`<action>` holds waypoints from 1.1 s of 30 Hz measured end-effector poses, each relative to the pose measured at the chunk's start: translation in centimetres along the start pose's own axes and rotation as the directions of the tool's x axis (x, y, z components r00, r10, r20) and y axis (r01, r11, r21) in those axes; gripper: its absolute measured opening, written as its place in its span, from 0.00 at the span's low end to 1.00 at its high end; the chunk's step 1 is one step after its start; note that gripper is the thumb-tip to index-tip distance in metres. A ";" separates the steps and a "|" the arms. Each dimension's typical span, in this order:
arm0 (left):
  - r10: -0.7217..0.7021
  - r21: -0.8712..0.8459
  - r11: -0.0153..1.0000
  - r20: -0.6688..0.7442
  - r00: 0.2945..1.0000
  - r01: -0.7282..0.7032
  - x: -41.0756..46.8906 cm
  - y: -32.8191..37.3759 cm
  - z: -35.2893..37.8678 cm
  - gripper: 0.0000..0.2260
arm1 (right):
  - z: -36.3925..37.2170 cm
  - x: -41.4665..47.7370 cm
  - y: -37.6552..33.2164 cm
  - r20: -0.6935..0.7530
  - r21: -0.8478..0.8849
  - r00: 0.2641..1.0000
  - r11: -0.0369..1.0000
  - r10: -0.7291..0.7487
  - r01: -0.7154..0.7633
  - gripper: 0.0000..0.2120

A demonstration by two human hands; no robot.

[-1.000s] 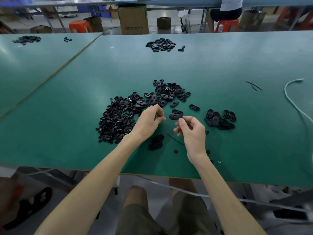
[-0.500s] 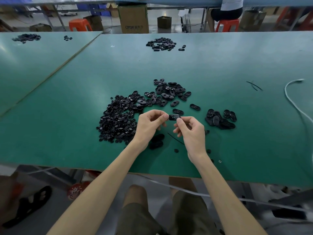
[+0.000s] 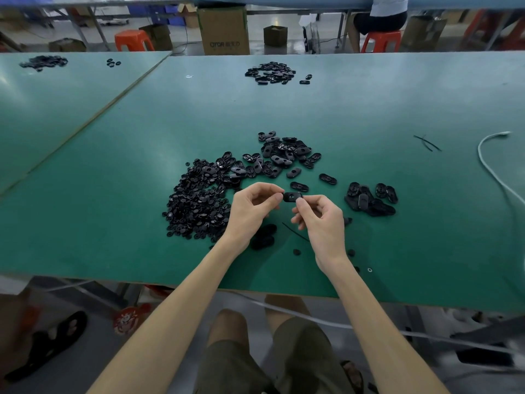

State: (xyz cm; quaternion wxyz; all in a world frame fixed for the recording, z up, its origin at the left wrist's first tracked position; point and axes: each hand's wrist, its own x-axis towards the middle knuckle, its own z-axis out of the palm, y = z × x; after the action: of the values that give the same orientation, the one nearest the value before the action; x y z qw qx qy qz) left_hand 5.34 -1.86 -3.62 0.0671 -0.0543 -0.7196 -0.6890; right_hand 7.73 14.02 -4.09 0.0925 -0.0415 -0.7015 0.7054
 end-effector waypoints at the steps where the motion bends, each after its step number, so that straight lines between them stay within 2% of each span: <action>1: 0.009 0.003 1.000 0.008 1.000 -0.009 0.0 0.1 0.0 0.03 | 0.0 0.0 0.0 0.001 -0.003 1.000 1.000 -0.001 0.001 0.03; 5: 0.021 0.017 1.000 0.025 0.999 -0.021 0.0 0.1 0.0 0.04 | 0.0 -0.1 -0.1 0.012 -0.026 1.000 1.000 -0.007 0.007 0.02; 9: 0.034 0.132 0.991 0.000 0.999 -0.033 0.3 -0.3 0.1 0.05 | 0.1 -0.3 -0.2 0.039 -0.081 0.999 0.997 -0.013 0.016 0.03; 14: 0.060 0.231 0.970 0.052 0.997 -0.070 0.1 0.0 0.3 0.06 | 0.2 -0.3 -0.3 0.043 -0.130 0.998 0.991 -0.035 0.041 0.05; 19: 0.053 0.262 0.962 0.082 0.995 -0.073 0.0 0.2 0.5 0.05 | 0.1 -0.3 -0.3 0.040 -0.126 0.999 0.991 -0.036 0.040 0.06; 28: 0.056 0.317 0.945 0.089 0.994 -0.081 -0.2 0.6 0.6 0.08 | 0.2 -0.3 -0.3 0.026 -0.108 0.999 0.994 -0.026 0.028 0.06; 33: 0.064 0.325 0.942 0.080 0.995 -0.087 -0.4 0.6 0.8 0.04 | 0.1 -0.3 -0.3 0.006 -0.084 1.000 0.996 -0.015 0.015 0.07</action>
State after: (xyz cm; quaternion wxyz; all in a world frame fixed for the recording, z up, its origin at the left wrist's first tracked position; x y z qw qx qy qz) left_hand 5.77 -1.01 -3.12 0.0768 -0.0934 -0.8233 -0.5545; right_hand 8.01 13.84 -3.80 0.0941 -0.0381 -0.7310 0.6747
